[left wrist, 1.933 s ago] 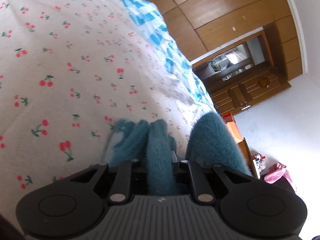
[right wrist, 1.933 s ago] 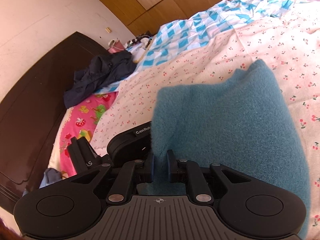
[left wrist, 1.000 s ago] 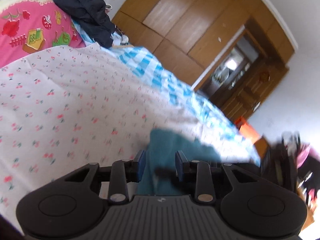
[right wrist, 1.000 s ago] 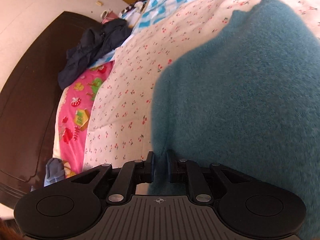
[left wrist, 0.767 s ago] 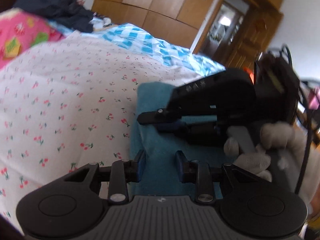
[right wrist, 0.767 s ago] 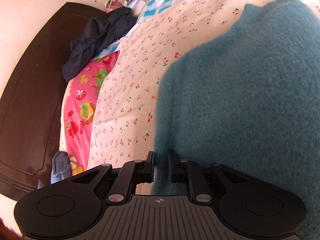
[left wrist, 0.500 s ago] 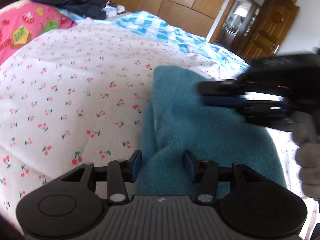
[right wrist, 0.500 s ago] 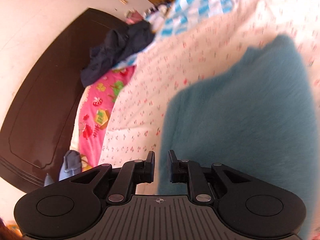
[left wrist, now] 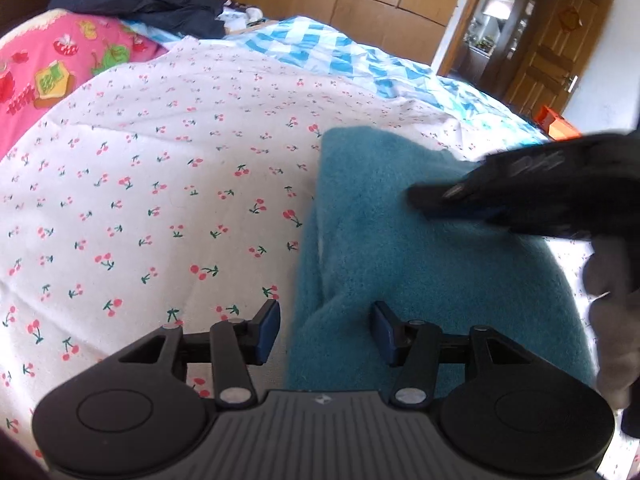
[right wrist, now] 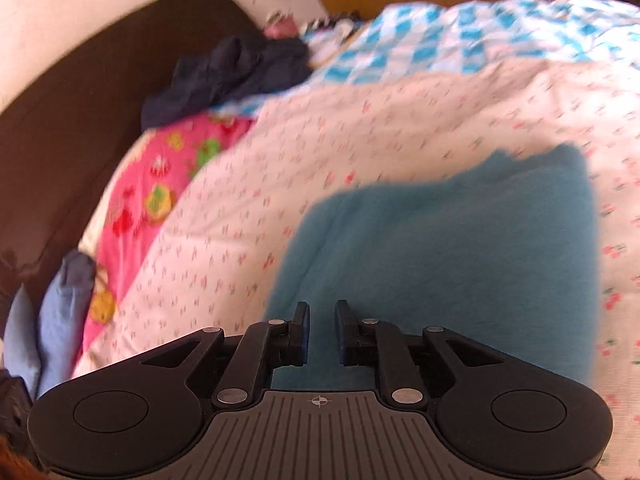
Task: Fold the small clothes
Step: 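Press and square the folded sweater with both grippers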
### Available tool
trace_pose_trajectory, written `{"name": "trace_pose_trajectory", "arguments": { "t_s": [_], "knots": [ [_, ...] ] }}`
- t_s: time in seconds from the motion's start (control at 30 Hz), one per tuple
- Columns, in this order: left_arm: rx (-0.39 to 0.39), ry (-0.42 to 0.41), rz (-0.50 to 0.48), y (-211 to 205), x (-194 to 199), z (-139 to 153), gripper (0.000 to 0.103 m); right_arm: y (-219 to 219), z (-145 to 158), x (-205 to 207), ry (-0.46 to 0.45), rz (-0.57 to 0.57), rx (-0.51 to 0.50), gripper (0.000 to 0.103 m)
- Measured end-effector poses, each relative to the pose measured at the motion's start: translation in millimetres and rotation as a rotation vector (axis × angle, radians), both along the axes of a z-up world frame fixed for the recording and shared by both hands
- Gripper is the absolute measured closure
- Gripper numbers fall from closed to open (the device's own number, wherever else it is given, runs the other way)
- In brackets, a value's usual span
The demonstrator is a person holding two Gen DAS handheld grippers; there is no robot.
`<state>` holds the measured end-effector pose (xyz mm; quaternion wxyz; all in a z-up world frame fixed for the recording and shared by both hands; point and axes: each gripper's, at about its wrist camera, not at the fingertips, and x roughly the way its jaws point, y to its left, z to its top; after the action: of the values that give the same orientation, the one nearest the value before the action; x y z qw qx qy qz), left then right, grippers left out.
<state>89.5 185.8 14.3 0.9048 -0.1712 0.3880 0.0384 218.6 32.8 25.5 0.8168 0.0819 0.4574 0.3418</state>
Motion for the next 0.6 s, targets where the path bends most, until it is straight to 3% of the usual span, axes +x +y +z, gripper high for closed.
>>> {"name": "trace_pose_trajectory", "arguments": {
  "t_s": [0.07,0.2,0.27,0.37,0.4,0.5,0.6],
  "knots": [
    [0.007,0.006,0.025,3,1,-5,0.046,22,-13,3,-0.037,0.021,-0.064,0.101],
    [-0.030,0.016,0.067,11,1,-10,0.046,40,-20,12,-0.017,0.012,-0.061,0.103],
    [-0.009,0.012,0.057,8,1,-9,0.046,35,-20,9,-0.013,0.005,-0.046,0.103],
    [0.000,0.002,0.045,4,-2,-5,0.046,16,-9,4,0.006,-0.022,-0.001,0.100],
    [-0.012,-0.004,0.047,4,-3,-3,0.046,6,-3,2,0.019,-0.034,0.028,0.090],
    [-0.019,-0.011,0.051,2,-7,3,0.047,-30,17,-12,-0.020,-0.075,0.081,0.088],
    [-0.002,-0.030,0.050,-2,-8,12,0.049,-65,26,-27,-0.071,-0.120,0.062,0.088]
  ]
}}
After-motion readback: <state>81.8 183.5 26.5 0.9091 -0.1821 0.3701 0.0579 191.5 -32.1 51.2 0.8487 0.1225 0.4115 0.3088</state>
